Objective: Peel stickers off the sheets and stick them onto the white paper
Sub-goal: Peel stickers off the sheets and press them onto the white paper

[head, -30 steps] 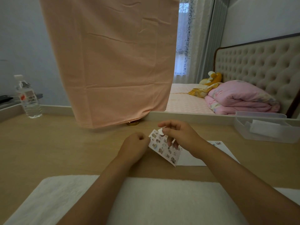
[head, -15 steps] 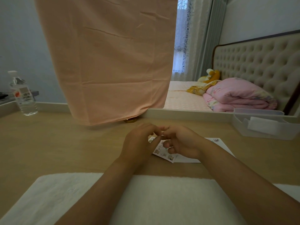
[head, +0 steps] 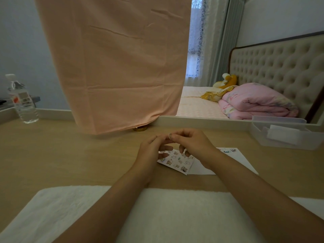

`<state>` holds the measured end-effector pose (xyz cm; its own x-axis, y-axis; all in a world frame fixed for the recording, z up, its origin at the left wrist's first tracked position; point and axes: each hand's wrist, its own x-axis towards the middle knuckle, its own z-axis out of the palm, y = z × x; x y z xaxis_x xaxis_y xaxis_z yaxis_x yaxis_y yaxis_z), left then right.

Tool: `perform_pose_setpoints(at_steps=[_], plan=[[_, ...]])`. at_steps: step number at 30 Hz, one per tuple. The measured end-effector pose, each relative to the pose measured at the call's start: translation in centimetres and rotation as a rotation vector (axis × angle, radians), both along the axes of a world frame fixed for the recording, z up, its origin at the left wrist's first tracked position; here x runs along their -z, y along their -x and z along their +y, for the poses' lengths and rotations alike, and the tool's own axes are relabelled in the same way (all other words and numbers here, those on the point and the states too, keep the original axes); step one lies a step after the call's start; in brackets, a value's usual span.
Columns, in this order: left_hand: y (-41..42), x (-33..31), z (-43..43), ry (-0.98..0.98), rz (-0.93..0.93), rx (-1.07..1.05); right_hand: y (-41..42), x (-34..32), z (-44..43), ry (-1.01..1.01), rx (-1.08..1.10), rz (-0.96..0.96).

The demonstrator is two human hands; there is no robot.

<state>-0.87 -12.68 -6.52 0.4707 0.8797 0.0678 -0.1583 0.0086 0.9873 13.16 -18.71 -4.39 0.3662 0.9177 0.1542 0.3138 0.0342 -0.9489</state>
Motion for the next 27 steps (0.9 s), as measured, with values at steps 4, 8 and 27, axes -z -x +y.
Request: perform_pose_setpoints(at_steps=[4,8,27], plan=[[-0.1,0.0,0.0,0.012,-0.009,-0.003,0.1,0.0,0.1,-0.036,0.063,-0.023],[-0.1,0.0,-0.1,0.011,0.010,-0.005,-0.2,0.2,0.1,-0.029,0.085,-0.043],[-7.1,-1.3,-0.2,-0.737,0.703,0.142,-11.9,-2.2,-4.5,0.227,0.267,-0.281]])
